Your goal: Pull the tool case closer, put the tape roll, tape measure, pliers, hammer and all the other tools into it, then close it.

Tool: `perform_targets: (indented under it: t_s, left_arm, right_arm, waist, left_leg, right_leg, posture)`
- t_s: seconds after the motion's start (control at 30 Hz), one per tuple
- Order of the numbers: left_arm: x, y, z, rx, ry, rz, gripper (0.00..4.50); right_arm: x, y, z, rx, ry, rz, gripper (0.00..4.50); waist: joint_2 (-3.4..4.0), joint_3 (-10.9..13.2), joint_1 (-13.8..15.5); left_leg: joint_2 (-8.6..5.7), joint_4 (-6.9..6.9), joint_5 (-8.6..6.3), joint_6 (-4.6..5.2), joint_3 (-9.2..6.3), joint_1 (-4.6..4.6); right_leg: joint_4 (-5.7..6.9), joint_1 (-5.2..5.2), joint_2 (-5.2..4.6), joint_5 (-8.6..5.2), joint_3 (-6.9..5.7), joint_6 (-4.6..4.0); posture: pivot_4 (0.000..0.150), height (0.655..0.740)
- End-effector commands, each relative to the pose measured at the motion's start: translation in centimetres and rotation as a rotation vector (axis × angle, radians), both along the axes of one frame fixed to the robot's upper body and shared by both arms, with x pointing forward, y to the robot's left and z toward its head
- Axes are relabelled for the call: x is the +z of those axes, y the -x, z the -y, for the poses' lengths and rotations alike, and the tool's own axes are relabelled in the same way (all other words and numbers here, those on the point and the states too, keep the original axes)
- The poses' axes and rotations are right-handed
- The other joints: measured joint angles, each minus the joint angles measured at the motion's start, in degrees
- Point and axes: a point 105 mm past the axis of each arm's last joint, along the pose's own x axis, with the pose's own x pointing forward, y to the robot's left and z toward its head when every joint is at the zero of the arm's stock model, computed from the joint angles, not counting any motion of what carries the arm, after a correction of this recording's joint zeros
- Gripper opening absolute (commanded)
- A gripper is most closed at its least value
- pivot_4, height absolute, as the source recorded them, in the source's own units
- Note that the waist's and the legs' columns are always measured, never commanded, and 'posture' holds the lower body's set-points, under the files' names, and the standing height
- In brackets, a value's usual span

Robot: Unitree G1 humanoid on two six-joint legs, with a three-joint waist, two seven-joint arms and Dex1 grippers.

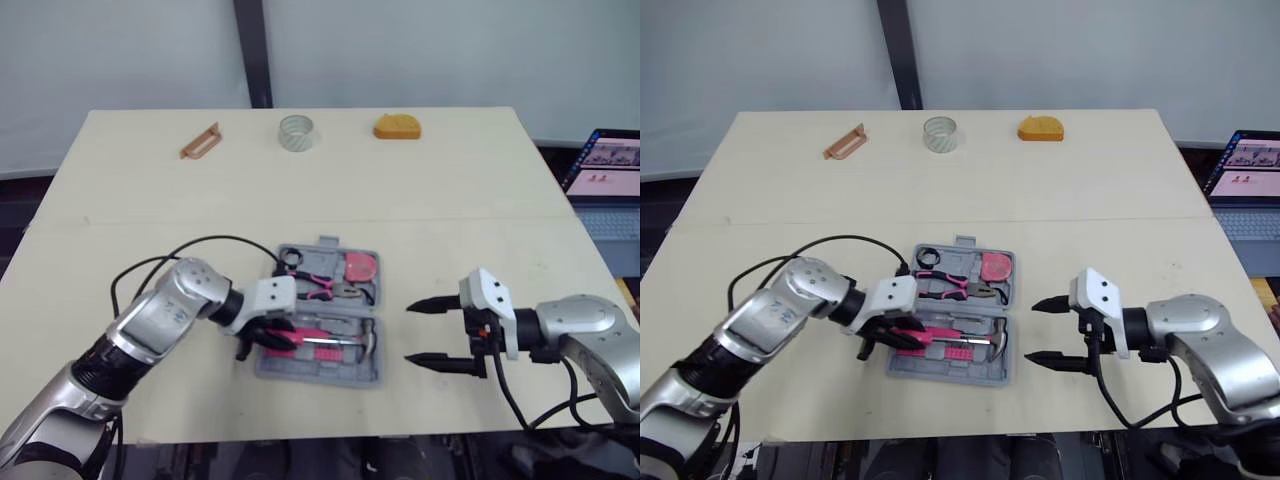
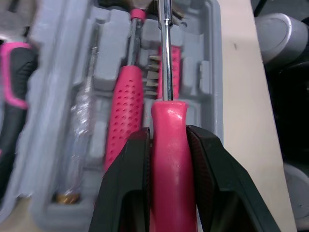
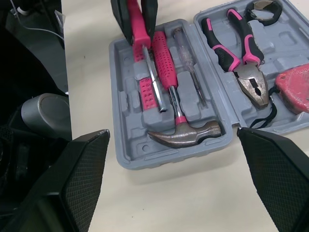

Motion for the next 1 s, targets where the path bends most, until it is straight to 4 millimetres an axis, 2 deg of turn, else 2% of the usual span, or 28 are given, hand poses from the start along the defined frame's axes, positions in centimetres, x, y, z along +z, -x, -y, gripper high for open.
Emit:
perform_targets:
  t_s: [0.03,0.37,0.7,1.0]
  left_arm:
    - [0.5,0.5,1.1,-0.039,0.0,0.028,0.66]
    - [-0.8,0.5,2.0,-0.023,-0.046,0.075,0.66]
    - [-0.8,1.4,2.7,-0.057,-0.045,0.07,0.66]
    - [-0.8,1.2,2.4,-0.062,-0.066,0.096,0.66]
  right_arm:
    - [1.0,0.2,0.0,0.009,-0.002,0.04,4.5]
    - [1.1,0.5,-0.1,0.013,0.004,0.041,4.5]
    - [1.3,0.6,0.0,0.019,0.011,0.04,4.5]
    - [1.1,0.7,0.1,0.02,0.017,0.03,4.5]
  waist:
    - [0.0,0.0,0.0]
    - [-0.01,0.0,0.1]
    - [-0.01,0.0,0.1]
    - [-0.01,0.0,0.1]
  left_leg:
    - [0.0,0.0,0.0,0.0,0.0,0.0]
    - [0.0,0.04,0.0,0.0,0.0,0.0]
    - [0.0,0.08,0.0,0.01,-0.01,0.0]
    - [0.0,0.1,0.0,0.01,0.0,0.0]
  right_leg:
    - [0.0,0.0,0.0,0.0,0.0,0.0]
    - [0.02,0.0,0.0,0.01,0.01,-0.01]
    - [0.03,0.01,0.0,0.02,0.02,-0.02]
    - [0.05,0.02,0.0,0.02,0.02,-0.02]
  posture:
    - [0.15,0.74]
    - [0.15,0.74]
    - [0.15,0.74]
    - [0.15,0.74]
